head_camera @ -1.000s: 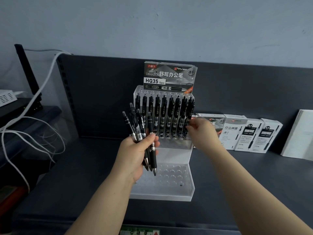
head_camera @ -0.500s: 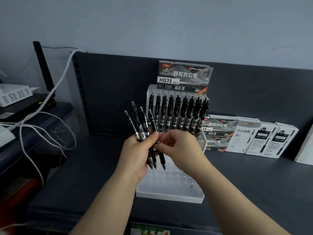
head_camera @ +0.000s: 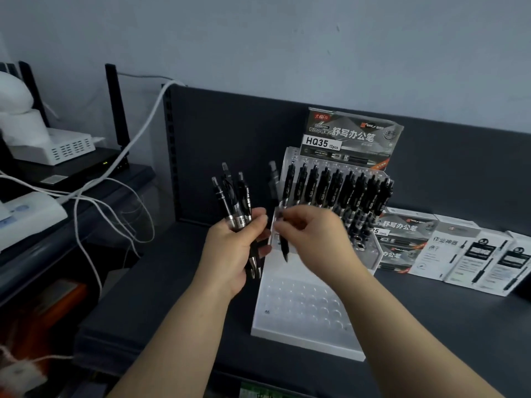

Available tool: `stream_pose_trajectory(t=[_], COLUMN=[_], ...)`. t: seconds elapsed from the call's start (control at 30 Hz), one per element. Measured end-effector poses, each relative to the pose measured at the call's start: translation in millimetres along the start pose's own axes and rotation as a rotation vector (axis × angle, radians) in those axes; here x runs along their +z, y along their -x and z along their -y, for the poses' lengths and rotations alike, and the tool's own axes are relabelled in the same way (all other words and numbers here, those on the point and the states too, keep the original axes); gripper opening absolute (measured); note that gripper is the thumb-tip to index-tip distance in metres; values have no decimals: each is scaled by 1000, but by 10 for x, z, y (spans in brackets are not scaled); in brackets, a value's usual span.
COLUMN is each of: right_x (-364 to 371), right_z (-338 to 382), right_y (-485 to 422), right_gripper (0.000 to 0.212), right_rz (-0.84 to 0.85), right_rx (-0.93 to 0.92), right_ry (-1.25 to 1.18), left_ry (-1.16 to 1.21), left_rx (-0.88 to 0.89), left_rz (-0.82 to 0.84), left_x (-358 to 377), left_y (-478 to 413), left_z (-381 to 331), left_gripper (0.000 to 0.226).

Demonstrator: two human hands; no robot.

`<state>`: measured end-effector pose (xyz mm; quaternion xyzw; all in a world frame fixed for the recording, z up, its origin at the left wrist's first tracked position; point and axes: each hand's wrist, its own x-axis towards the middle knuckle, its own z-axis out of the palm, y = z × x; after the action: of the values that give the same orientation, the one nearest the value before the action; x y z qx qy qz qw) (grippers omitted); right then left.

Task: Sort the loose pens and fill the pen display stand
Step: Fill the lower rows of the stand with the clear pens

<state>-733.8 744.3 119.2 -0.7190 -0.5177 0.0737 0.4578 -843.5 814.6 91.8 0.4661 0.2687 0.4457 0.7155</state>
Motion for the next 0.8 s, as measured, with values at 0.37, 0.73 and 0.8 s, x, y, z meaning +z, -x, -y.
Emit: stream_pose_trajectory(t=[0.37,0.73,0.8], right_x=[84,237,240], right_z=[-66,-163,-148], right_y=[-330,-307,-315], right_gripper=[21,22,22], right_rz=[-293,-175,-161], right_rx=[-17,22,12], right_ry=[1,212,239], left_ry=[-29,-12,2], left_rx=[-10,12,5], left_rz=[-66,-45,-50], left_x=[-160,-198,-209], left_y=[-47,-46,-47], left_z=[44,48,46], left_gripper=[19,13,13])
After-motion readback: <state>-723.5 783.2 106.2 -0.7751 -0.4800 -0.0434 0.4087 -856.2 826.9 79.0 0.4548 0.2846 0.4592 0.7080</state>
